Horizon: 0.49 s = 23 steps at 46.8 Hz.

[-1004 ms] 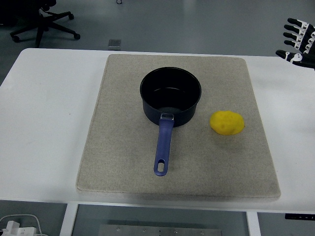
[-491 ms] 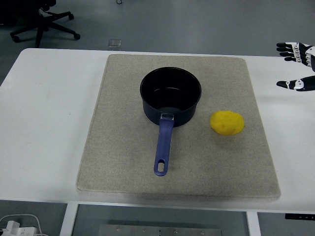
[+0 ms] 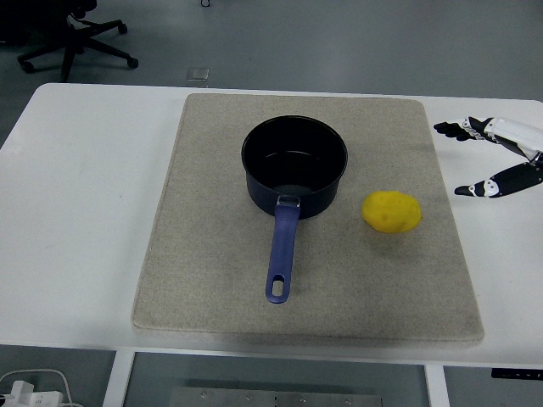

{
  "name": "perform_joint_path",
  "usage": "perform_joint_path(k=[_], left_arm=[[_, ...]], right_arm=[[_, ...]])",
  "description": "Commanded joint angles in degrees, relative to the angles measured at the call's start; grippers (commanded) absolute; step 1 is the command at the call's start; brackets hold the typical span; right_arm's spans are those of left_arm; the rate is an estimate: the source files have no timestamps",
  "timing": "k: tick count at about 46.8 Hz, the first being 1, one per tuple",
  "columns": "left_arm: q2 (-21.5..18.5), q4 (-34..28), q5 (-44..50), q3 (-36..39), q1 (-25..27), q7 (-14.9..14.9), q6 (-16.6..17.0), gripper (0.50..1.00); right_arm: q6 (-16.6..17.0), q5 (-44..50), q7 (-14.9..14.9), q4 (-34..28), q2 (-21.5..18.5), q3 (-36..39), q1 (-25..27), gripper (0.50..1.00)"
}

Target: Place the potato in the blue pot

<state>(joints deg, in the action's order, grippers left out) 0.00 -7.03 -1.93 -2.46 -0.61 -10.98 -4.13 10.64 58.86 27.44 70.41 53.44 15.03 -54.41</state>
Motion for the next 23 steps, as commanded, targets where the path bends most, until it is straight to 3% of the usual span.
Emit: perform_joint_path(k=[1,14,23], left_arm=[[0.0,0.0,0.0,0.0,0.0,0.0,0.0,0.994],[0.0,0.0,0.0,0.0,0.0,0.0,0.0,0.994],[0.0,0.0,0.0,0.0,0.0,0.0,0.0,0.994]], right_arm=[[-0.27,0.03,-0.11,-0.01,-0.96,-2.9,-1.92,0.924],[-2.2,0.21,-1.78,-1.15,-6.85,-6.68,-2.98,0.924],[-3.25,0.21,-2.48,-1.24,-7.91,-8.18,-3.07,0.924]])
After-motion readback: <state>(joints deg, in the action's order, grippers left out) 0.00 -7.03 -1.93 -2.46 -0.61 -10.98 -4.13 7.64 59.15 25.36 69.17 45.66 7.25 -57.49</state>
